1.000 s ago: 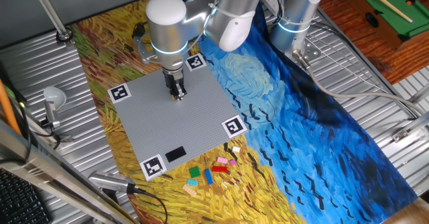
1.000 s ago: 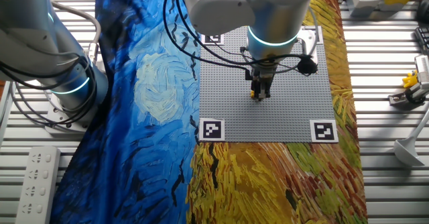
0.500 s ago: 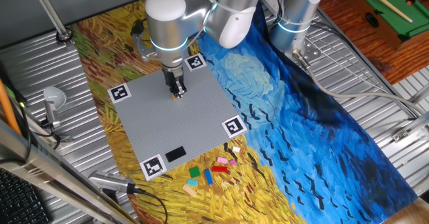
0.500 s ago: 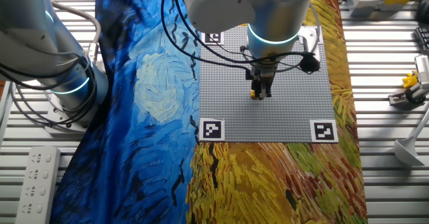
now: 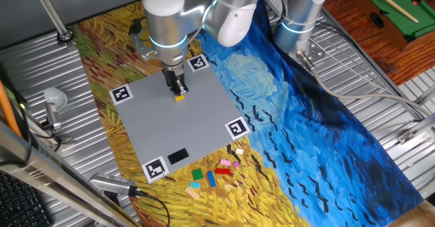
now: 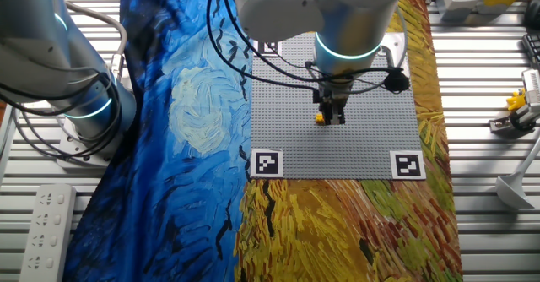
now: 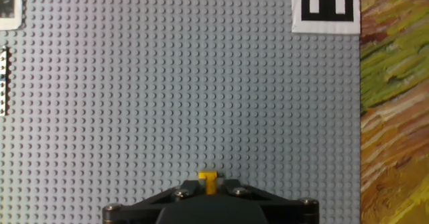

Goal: Stack small Lego blocks randomly, one at a time

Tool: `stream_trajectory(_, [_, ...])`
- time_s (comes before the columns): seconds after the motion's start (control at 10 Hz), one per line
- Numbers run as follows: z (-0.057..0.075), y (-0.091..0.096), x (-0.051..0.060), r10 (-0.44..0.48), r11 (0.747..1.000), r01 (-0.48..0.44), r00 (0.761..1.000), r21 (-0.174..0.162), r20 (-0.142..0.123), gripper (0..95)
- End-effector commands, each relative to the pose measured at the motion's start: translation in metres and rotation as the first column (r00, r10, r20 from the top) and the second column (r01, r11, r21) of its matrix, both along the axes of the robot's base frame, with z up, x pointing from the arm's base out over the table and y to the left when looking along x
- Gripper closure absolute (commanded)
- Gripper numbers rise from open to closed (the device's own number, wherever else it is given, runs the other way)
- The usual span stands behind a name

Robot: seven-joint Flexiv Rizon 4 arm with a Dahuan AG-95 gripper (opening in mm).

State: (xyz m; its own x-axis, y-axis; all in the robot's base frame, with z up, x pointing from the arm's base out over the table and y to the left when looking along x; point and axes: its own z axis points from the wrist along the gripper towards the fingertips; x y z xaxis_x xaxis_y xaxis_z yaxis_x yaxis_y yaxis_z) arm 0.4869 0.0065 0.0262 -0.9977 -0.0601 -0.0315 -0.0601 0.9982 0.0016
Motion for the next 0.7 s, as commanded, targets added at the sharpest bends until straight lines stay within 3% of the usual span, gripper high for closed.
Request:
stream_trajectory(0.1, [-0.001, 0.0, 0.0, -0.001, 1.0, 0.001, 1.0, 0.001, 0.001, 95.0])
stream_trajectory(0.7, [-0.015, 0.003, -0.004, 0.015, 1.0, -0.015, 1.0, 0.001, 0.008, 95.0])
